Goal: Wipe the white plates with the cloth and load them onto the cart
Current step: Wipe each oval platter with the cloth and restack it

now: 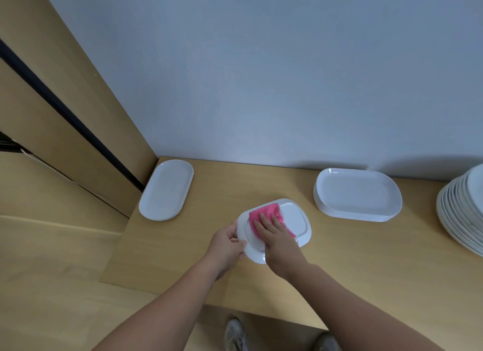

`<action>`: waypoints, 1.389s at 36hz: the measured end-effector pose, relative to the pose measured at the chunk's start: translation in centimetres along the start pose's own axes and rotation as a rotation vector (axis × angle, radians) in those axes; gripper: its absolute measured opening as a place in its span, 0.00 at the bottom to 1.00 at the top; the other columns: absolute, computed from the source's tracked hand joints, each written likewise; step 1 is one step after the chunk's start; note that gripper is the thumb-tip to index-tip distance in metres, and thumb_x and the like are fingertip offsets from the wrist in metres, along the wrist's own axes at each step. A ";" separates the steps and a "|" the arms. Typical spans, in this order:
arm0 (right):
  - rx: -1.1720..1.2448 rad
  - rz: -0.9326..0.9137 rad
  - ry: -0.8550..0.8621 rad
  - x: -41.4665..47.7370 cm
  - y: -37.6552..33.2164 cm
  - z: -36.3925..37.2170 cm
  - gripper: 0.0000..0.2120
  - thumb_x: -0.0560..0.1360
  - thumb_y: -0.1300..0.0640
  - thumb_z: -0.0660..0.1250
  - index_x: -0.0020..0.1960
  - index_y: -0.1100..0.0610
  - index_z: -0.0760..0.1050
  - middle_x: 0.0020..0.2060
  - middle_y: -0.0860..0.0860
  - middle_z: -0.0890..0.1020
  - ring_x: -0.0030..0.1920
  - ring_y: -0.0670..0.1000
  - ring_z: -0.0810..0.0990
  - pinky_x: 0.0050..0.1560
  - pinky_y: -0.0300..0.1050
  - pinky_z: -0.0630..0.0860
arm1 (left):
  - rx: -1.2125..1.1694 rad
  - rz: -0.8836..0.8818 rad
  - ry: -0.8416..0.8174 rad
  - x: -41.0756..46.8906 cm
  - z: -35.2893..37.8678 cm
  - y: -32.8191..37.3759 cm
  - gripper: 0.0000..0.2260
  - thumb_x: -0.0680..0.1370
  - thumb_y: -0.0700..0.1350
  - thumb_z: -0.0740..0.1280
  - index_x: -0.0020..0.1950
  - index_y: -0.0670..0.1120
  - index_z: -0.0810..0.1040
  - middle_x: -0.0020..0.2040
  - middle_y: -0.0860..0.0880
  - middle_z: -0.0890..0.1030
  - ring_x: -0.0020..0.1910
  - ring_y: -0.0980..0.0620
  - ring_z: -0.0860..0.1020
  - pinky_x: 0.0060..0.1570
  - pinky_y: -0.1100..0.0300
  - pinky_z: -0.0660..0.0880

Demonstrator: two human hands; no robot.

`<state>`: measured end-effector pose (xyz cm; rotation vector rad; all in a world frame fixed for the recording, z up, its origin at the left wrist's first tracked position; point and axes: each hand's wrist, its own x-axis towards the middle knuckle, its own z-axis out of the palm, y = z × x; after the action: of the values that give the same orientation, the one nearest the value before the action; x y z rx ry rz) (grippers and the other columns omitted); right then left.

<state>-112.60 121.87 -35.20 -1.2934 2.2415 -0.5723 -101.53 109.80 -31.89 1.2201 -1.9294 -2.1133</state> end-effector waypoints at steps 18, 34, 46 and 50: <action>-0.233 -0.243 -0.107 -3.3 6.8 -1.8 0.37 0.77 0.71 0.52 0.75 0.42 0.44 0.73 0.35 0.45 0.76 0.45 0.38 0.71 0.35 0.34 | -0.113 0.015 0.039 0.7 0.2 0.8 0.24 0.72 0.24 0.62 0.55 0.49 0.83 0.37 0.53 0.83 0.41 0.54 0.82 0.44 0.53 0.82; -0.006 0.156 0.033 -2.6 7.3 -5.2 0.25 0.80 0.66 0.56 0.74 0.50 0.65 0.75 0.45 0.62 0.74 0.50 0.63 0.70 0.41 0.61 | -0.173 -0.107 0.117 0.6 0.3 1.4 0.15 0.76 0.28 0.63 0.59 0.40 0.79 0.50 0.42 0.81 0.48 0.45 0.81 0.51 0.48 0.79; 0.182 0.060 0.150 -5.1 1.1 0.3 0.26 0.80 0.67 0.56 0.75 0.50 0.62 0.75 0.45 0.57 0.77 0.47 0.50 0.70 0.32 0.49 | -0.209 -0.136 0.174 0.8 1.7 1.4 0.10 0.77 0.29 0.64 0.55 0.42 0.74 0.47 0.44 0.80 0.47 0.46 0.80 0.53 0.46 0.78; 0.224 0.006 0.073 -4.8 1.5 -1.6 0.26 0.78 0.69 0.58 0.72 0.48 0.68 0.73 0.41 0.63 0.75 0.45 0.59 0.72 0.34 0.56 | -0.211 -0.113 0.166 0.4 0.7 1.8 0.12 0.77 0.28 0.62 0.56 0.42 0.73 0.49 0.43 0.82 0.45 0.48 0.81 0.41 0.56 0.79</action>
<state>-112.50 126.98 -33.82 -1.1695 2.1654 -0.8539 -103.01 109.76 -30.64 1.4372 -1.5610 -2.1240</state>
